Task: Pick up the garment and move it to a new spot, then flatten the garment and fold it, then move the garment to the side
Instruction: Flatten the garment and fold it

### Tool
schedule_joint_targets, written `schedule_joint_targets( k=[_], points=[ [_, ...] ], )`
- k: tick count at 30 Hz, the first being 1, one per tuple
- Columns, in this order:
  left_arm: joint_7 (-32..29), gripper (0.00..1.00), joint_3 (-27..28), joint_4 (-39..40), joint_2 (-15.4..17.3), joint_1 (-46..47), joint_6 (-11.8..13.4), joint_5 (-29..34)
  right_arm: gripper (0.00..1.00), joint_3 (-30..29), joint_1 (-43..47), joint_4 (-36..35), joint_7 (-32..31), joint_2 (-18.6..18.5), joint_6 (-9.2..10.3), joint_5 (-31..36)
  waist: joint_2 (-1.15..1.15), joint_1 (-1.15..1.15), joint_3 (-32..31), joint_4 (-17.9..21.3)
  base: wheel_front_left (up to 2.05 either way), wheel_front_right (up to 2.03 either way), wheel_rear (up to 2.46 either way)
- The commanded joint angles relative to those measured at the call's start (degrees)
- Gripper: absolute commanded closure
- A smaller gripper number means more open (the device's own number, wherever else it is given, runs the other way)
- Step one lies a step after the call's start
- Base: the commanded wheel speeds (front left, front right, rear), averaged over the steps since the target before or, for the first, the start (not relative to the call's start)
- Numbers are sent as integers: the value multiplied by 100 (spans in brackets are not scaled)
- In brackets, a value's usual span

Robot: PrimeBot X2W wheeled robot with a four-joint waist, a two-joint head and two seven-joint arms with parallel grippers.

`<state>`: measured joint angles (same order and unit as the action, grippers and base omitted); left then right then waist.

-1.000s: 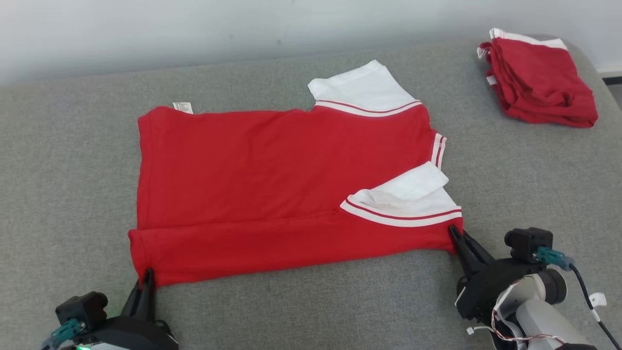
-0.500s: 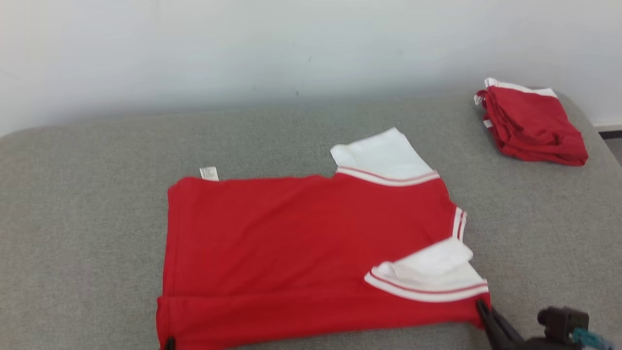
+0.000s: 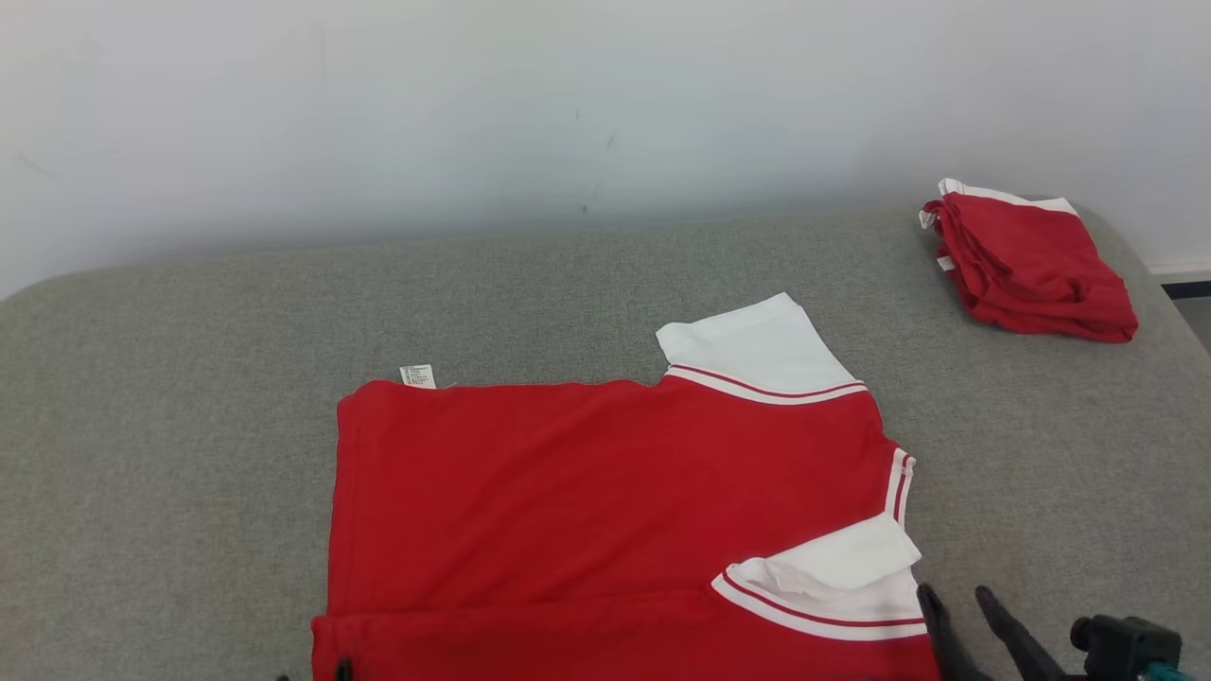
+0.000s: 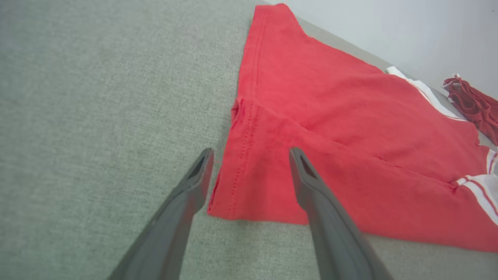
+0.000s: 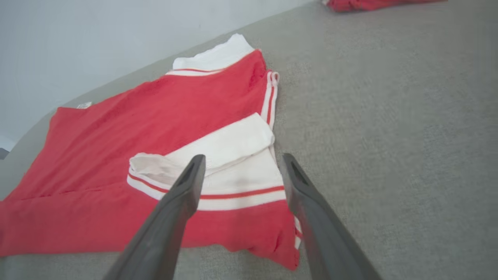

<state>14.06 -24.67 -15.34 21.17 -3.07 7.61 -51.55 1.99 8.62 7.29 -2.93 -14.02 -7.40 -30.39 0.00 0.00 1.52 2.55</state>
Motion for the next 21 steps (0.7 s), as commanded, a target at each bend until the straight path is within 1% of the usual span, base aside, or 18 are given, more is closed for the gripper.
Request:
schedule_joint_targets(
  k=[1,4,6,9,11,13,16,21],
  points=[
    [72,0,102,102,50,-12,40,158,0,-62,39,-147,49,78,-12,88,0,0,-20,-13,0,0,0],
    [109,0,337,303,81,-48,109,427,0,-179,-37,-471,178,139,-12,238,0,0,-50,-43,0,0,0],
    [118,0,597,507,50,-15,193,694,0,-246,-102,-639,322,191,-12,371,0,0,-74,-67,0,0,0],
    [110,0,951,842,24,26,330,1473,0,-367,-197,-753,578,303,-12,541,0,0,-111,-120,0,0,0],
    [111,0,1153,1013,-134,28,385,1863,0,-449,-261,-777,785,388,-12,682,0,0,-131,-156,0,0,0],
    [112,0,1307,1130,-217,14,381,2236,0,-511,-290,-738,980,515,-12,745,0,0,-139,-174,0,0,0],
    [113,0,1462,1198,-355,15,308,2675,0,-539,-345,-604,1273,593,-12,919,0,0,-136,-180,0,0,0],
    [113,0,1689,1243,-521,-9,272,3105,0,-346,-417,-384,1598,574,-12,1404,0,0,-116,-156,0,0,0]
  ],
)
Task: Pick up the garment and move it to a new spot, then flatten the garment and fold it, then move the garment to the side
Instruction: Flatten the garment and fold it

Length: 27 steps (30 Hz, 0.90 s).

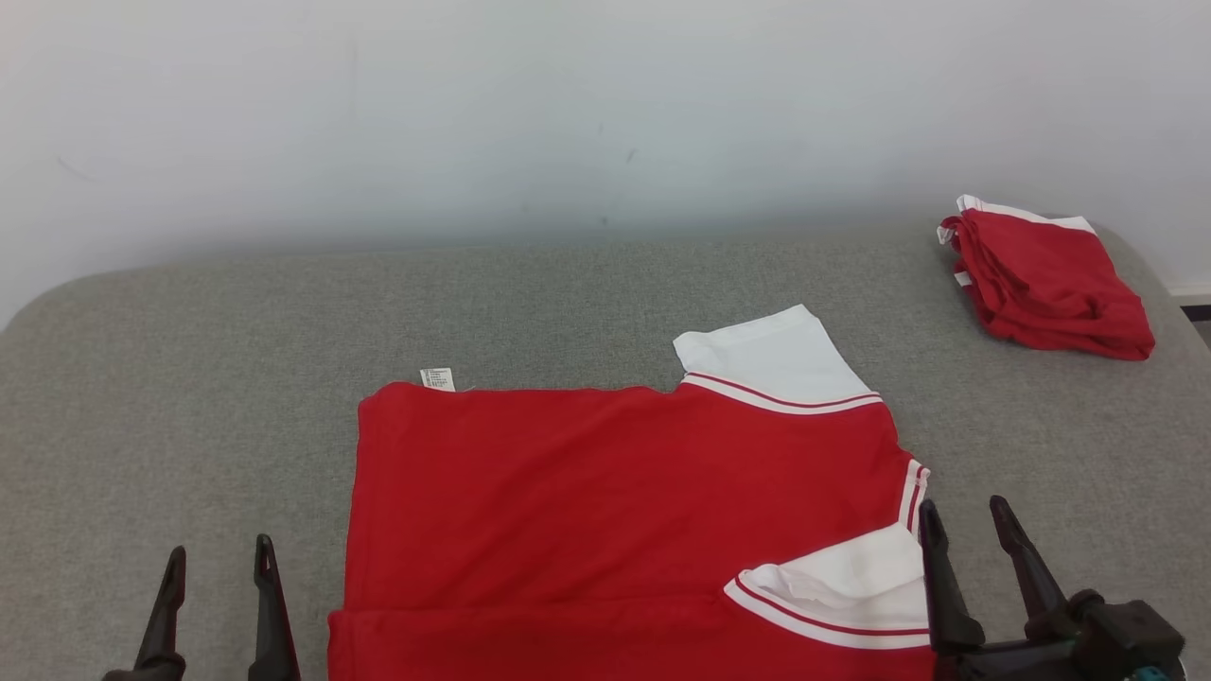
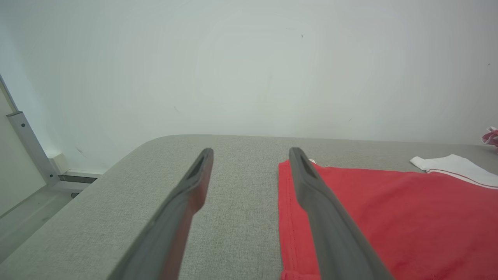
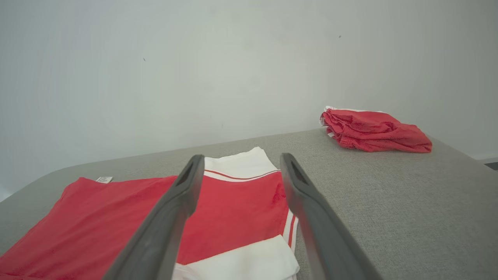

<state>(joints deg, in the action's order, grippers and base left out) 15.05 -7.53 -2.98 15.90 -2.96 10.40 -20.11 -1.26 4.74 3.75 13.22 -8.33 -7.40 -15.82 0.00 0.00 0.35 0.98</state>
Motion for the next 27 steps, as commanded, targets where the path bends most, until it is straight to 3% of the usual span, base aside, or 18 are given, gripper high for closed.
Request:
schedule_joint_targets(
  k=[1,6,15,27],
  points=[
    [14,0,29,19,-36,-33,-25,70,0,25,-48,13,46,-1,-12,86,0,0,6,9,0,0,0],
    [15,0,66,-75,-95,-68,-186,475,0,114,-131,57,184,95,-12,506,0,0,12,11,0,0,0],
    [15,0,87,-253,-174,-92,-618,590,0,58,-91,-82,198,312,-12,873,0,0,-27,-76,0,0,0],
    [16,0,139,-644,-311,-2,-766,662,0,131,-92,165,199,431,-12,1030,0,0,-66,-111,0,0,0]
  ],
)
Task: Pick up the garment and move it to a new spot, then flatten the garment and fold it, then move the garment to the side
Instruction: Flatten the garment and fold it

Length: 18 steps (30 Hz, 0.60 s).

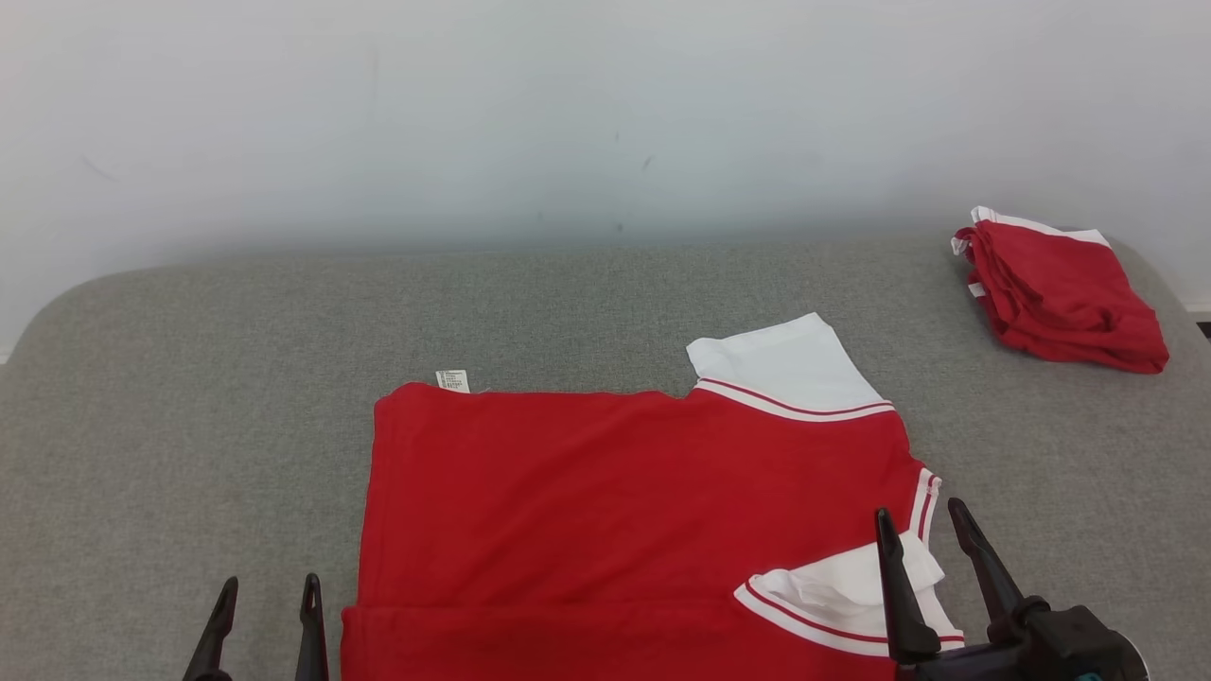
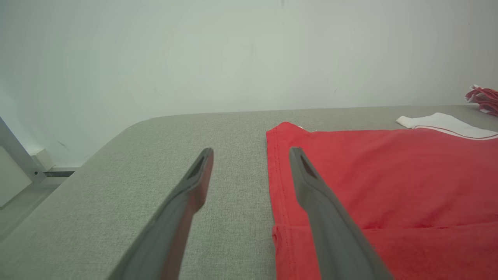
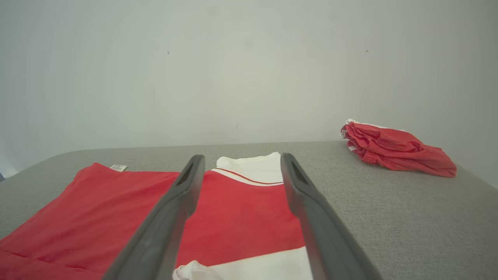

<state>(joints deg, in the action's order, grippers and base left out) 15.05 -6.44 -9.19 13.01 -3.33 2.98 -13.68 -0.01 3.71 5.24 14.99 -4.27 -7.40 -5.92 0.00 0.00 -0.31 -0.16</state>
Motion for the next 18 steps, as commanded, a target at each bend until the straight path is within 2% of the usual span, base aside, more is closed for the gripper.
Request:
schedule_joint_targets(
  k=[1,8,18],
  points=[
    [16,0,47,-59,-40,41,-45,-8,0,-13,-5,31,22,30,-12,23,0,0,2,6,0,0,0],
    [16,0,192,-300,22,385,-198,-187,0,108,-454,304,22,-102,-12,-174,0,0,122,131,0,0,0],
    [-403,0,172,-773,348,1853,-656,-388,0,437,-2144,1454,-6,-533,-12,-371,0,0,785,310,0,0,0]
  ],
)
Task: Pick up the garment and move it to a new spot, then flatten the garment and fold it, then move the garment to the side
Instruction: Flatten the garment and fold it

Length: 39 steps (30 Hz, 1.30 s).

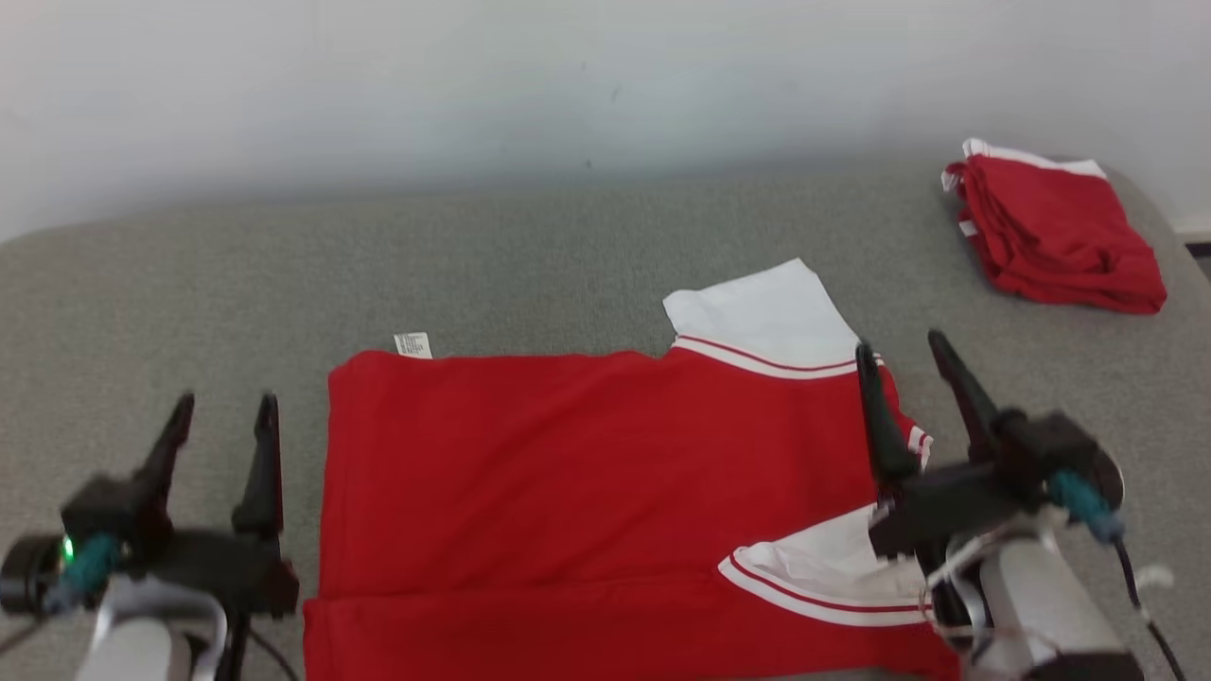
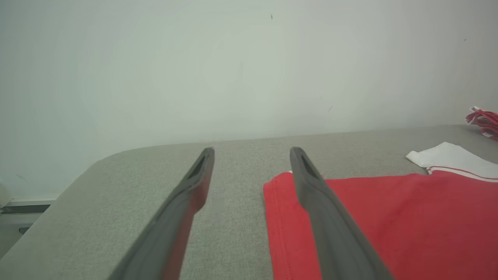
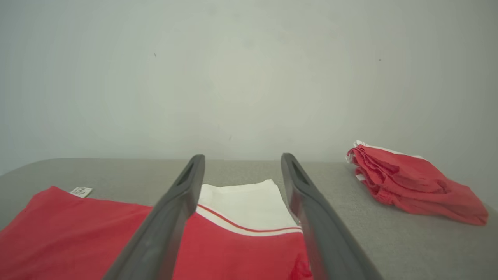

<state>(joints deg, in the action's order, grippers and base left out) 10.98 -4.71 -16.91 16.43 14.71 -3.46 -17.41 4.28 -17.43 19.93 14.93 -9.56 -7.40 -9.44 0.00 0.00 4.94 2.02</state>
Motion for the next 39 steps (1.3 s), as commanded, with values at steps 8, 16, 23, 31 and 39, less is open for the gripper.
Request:
schedule_joint_targets(
  k=[8,16,23,31,39],
  points=[
    [-907,0,-168,-794,242,1659,-350,-643,0,237,-2000,1488,-162,-184,-12,-194,0,0,1052,244,0,0,0],
    [-1883,0,-670,-1415,527,2503,-399,-1720,0,621,-3276,2867,-123,-250,-12,-250,0,0,1417,335,0,0,0],
    [-2370,0,-1000,-1573,690,2477,-397,-2440,0,827,-3725,3620,-15,-252,-12,-378,0,0,1417,318,0,0,0],
    [-2652,0,-1161,-1809,710,2614,-397,-2831,0,1034,-4024,4074,26,-247,-12,-472,0,0,1486,315,0,0,0],
    [-2643,0,-1270,-2098,642,2860,-397,-2997,0,1304,-4362,4448,29,-195,-12,-472,0,0,1644,361,0,0,0]
  ],
)
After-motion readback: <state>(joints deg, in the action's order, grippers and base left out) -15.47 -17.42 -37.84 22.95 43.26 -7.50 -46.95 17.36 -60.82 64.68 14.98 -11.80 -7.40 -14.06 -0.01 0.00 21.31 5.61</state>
